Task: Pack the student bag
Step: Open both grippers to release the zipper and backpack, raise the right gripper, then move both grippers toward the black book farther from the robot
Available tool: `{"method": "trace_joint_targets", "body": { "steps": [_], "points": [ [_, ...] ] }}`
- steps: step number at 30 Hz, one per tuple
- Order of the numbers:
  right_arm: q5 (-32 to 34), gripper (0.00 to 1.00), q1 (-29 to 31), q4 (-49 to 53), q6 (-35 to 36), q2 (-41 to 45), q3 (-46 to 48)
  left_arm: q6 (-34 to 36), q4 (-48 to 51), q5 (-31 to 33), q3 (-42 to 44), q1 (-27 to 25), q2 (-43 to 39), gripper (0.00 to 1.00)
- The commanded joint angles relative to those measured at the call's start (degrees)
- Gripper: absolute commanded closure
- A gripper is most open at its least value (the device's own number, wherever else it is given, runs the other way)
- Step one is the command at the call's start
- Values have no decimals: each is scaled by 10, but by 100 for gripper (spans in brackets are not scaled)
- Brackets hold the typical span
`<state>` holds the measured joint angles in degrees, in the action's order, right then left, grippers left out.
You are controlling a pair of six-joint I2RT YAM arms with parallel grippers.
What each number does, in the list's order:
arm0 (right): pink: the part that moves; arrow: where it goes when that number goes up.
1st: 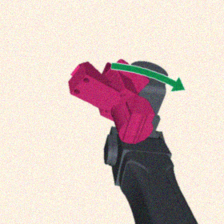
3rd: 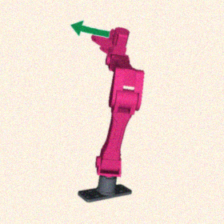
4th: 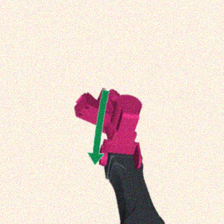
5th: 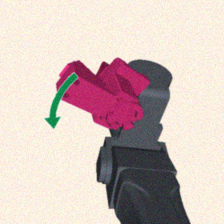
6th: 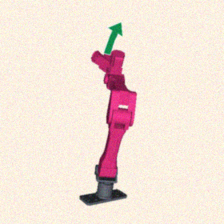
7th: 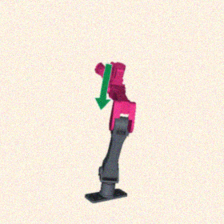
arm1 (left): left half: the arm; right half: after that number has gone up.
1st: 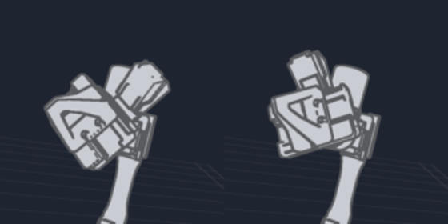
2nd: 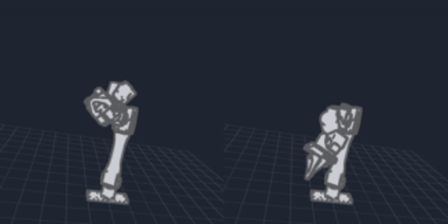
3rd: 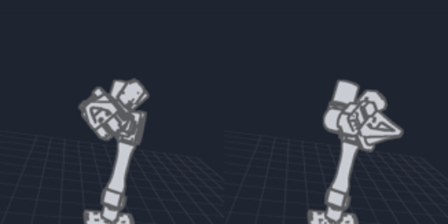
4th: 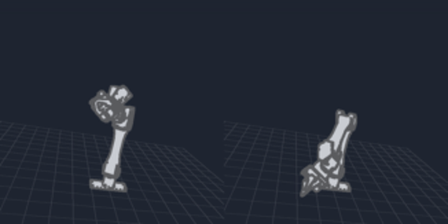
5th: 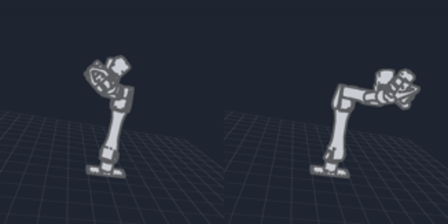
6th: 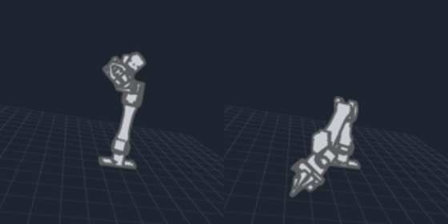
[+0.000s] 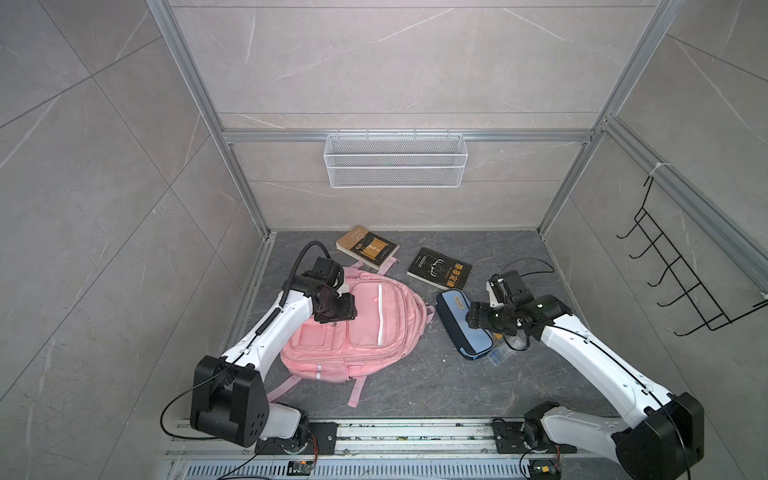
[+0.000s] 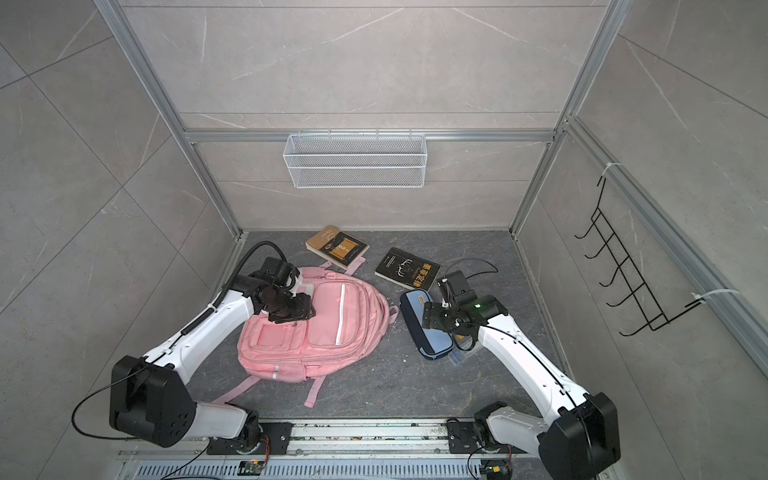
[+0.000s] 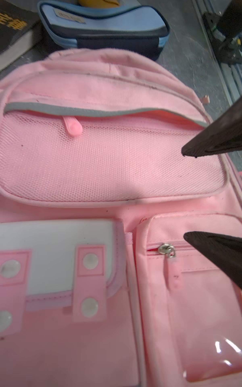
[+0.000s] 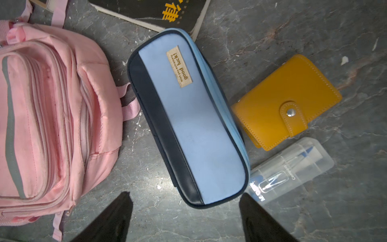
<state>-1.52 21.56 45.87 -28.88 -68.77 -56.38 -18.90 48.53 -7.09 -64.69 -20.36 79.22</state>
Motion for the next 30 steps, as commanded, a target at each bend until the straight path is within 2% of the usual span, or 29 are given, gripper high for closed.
{"method": "trace_joint_targets", "body": {
  "steps": [1, 4, 8, 13, 15, 23, 30],
  "points": [
    [-28, 17, -19, 10, 29, -13, -16, -17, 31, 42, -42, -44, -18, 29],
    [-33, 18, -28, -1, 35, -34, -27, -39, 32, 31, -72, -88, -1, 19],
    [-43, 18, -41, -21, 32, -75, -61, -52, 12, 4, -119, -128, 36, 12],
    [-78, 17, -68, -53, 17, -127, -103, -45, 0, -19, -194, -134, 101, 11],
    [-93, 1, -79, -67, 9, -144, -116, -44, -3, -26, -222, -132, 126, 11],
    [-129, 0, -121, -118, -13, -201, -146, -83, -40, -49, -319, -133, 247, 11],
    [-174, 0, -173, -143, 8, -291, -206, -125, -51, -50, -405, -133, 343, 11]
  ]
}}
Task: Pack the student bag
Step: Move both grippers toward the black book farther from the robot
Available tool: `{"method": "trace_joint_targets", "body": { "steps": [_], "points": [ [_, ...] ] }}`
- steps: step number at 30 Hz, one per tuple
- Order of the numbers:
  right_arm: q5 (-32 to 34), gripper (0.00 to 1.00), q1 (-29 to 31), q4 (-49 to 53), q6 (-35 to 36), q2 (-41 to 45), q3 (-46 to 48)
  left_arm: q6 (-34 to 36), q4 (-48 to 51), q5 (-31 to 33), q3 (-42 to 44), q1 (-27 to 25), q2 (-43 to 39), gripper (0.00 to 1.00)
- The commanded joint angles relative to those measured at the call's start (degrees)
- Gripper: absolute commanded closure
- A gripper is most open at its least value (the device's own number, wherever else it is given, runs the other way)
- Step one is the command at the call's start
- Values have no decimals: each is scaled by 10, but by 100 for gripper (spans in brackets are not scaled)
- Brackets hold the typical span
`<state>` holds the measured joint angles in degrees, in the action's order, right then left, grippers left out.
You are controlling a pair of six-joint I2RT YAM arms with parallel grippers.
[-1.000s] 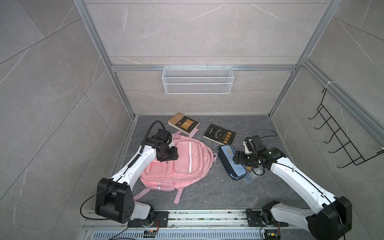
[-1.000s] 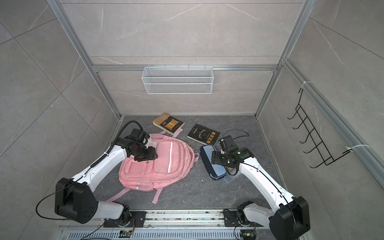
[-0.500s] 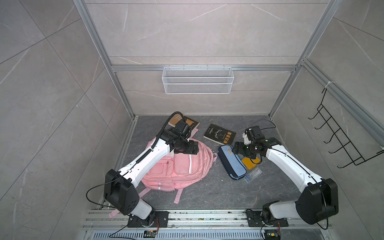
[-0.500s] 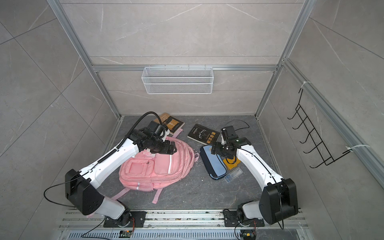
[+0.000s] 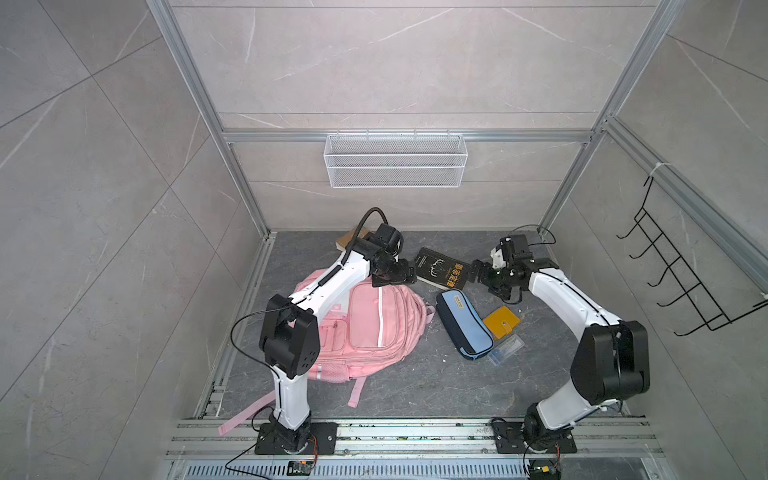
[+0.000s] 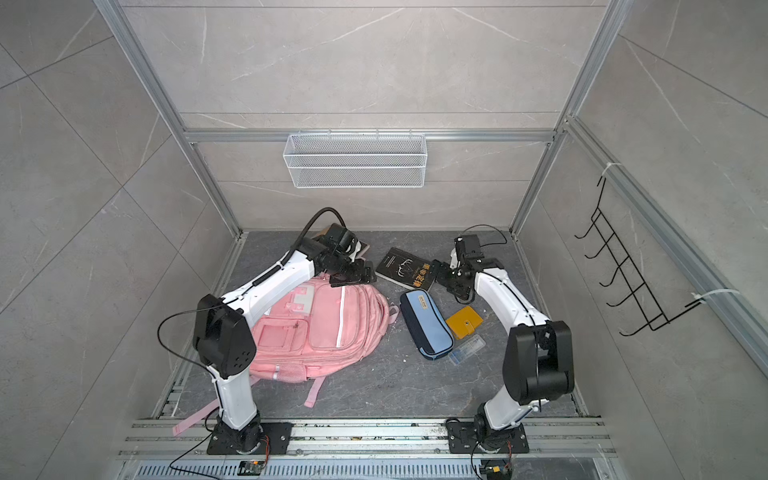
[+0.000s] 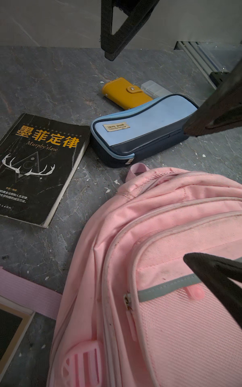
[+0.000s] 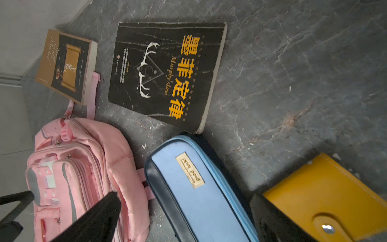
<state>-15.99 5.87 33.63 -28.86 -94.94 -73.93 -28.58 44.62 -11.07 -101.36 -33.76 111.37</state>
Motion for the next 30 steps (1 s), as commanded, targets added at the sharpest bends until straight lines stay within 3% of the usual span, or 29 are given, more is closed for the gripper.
{"method": "trace_joint_targets", "body": {
  "steps": [1, 11, 16, 21, 27, 30],
  "points": [
    [-33, 0, -21, -23, 14, -46, -44, -32, -13, -12, -52, 1, 35, 11],
    [-20, 2, -28, 57, 60, -226, -262, -55, -5, -78, -139, 1, 128, 12],
    [-12, 3, -29, 164, 104, -352, -460, -81, -81, -131, -112, 2, 149, 12],
    [-18, 4, -28, 275, 139, -470, -667, -64, -84, -191, -143, 0, 181, 12],
    [-43, 4, -30, 392, 147, -640, -943, -83, -77, -202, -144, -12, 205, 13],
    [-54, 4, -30, 394, 146, -658, -937, -86, -75, -200, -146, -11, 214, 13]
  ]
}}
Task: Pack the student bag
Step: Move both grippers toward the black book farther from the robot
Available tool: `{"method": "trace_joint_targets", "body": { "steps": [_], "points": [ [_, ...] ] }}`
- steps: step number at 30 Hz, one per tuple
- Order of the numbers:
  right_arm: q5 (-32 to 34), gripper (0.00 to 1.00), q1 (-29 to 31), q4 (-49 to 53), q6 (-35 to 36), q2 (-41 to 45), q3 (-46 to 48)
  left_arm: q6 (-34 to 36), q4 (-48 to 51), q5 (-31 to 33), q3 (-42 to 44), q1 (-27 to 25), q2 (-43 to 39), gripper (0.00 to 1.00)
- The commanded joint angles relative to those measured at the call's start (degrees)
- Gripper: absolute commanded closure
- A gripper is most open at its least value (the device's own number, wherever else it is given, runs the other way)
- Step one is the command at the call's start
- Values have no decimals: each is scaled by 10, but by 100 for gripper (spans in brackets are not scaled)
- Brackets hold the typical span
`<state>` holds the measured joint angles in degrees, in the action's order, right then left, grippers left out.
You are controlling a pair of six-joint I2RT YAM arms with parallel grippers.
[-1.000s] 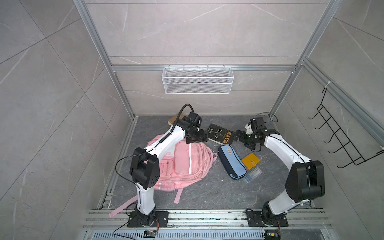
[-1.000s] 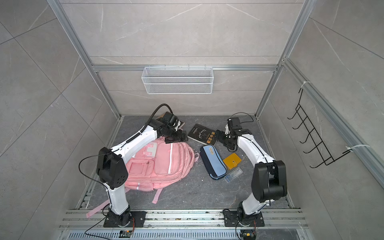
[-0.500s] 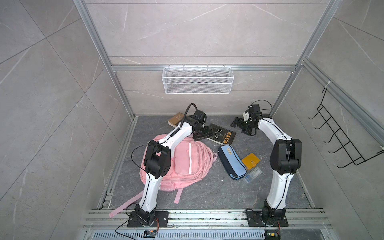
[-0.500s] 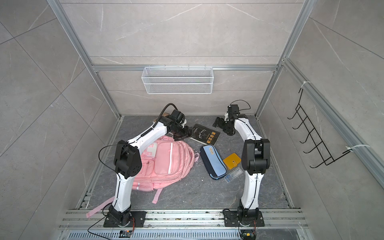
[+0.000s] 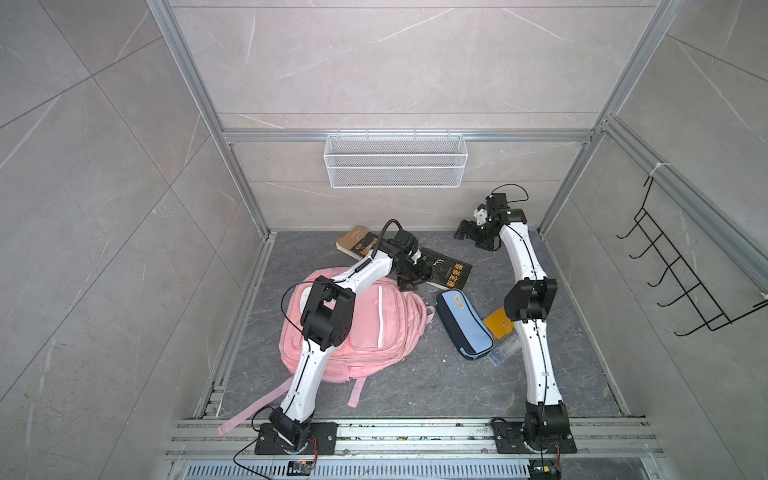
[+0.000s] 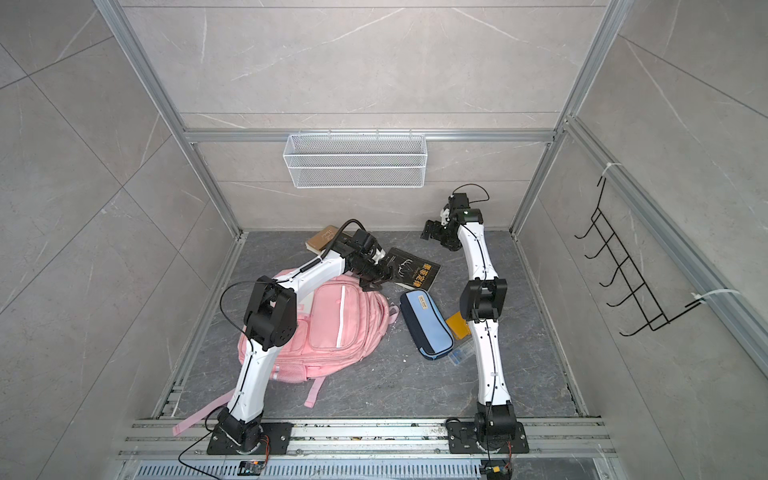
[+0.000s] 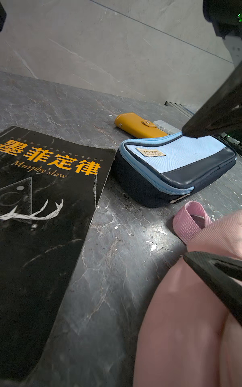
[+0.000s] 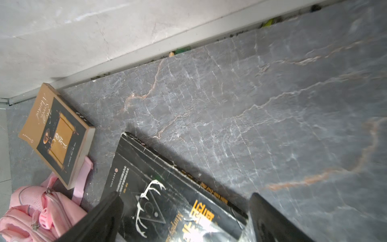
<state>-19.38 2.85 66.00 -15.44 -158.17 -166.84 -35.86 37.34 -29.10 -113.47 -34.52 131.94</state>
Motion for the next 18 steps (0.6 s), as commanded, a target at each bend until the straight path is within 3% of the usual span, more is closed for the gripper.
{"method": "trace_joint_targets", "body": {
  "steps": [1, 6, 18],
  "points": [
    [-26, 4, 0, 59, 11, -19, 17, -16, -1, -22, -28, -3, 11, 13],
    [-30, 4, 0, -12, 0, 21, 128, -33, -12, -29, -52, -3, 53, 12],
    [-53, 7, 17, 25, 15, 2, 137, -91, -97, -38, 6, 7, 67, 13]
  ]
}}
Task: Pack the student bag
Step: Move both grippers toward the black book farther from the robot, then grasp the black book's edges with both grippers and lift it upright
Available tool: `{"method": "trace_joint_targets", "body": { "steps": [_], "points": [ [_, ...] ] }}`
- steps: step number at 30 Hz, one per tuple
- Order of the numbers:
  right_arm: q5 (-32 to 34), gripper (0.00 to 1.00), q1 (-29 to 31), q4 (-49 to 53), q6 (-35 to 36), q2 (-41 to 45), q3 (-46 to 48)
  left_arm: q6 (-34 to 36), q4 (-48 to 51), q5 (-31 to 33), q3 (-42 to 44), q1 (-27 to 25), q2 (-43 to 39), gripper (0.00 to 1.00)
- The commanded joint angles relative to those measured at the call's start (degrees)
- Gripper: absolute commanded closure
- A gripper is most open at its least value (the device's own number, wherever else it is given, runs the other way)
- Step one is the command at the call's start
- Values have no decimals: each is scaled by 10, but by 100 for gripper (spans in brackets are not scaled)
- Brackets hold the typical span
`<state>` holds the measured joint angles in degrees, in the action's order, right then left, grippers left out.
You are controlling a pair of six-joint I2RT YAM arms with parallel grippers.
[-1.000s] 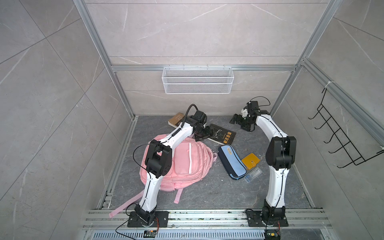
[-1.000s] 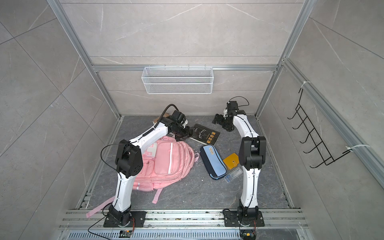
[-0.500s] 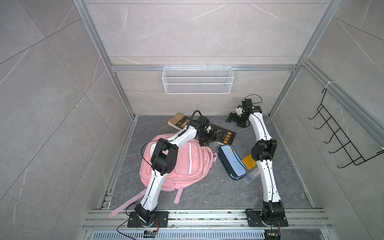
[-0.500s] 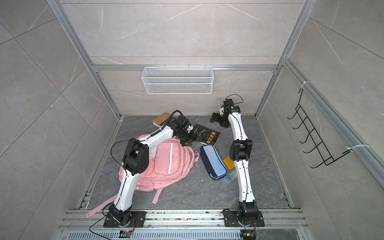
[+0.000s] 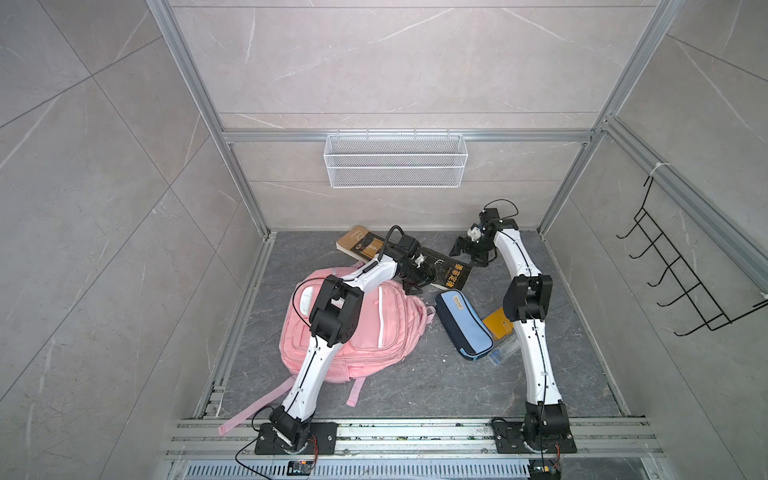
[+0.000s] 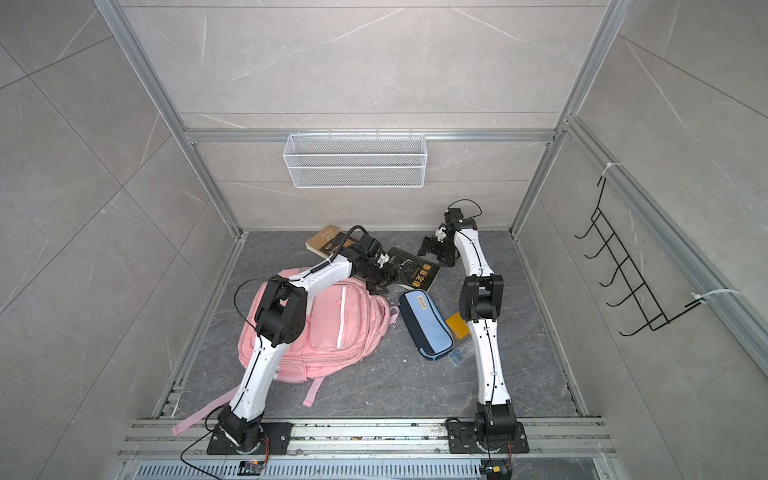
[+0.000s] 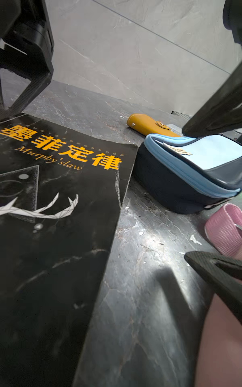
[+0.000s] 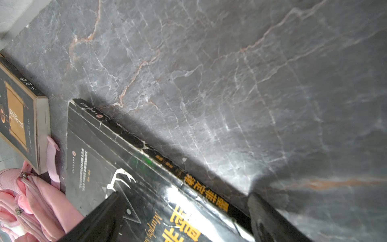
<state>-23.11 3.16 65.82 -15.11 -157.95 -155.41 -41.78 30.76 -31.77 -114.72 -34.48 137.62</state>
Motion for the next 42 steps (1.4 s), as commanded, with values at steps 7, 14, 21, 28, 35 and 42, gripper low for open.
{"method": "trace_joint_targets", "body": {
  "steps": [7, 14, 21, 28, 35, 42],
  "points": [
    [-27, 17, 26, 18, 29, 41, 119, -54, -61, -15, 22, 25, 33, 13],
    [-89, 29, 36, -40, 28, 96, 244, -67, -76, -15, 23, 37, 58, 18],
    [-169, 35, 44, -119, 21, 159, 371, -66, -81, -16, 23, 41, 69, 30],
    [-236, 38, 45, -172, 13, 202, 445, -67, -88, -20, 23, 43, 77, 36],
    [-273, 49, 48, -251, -25, 235, 489, -67, -100, -28, 24, 43, 77, 37],
    [-260, 70, 52, -315, -58, 268, 512, -62, -107, -32, 25, 45, 65, 37]
  ]
}}
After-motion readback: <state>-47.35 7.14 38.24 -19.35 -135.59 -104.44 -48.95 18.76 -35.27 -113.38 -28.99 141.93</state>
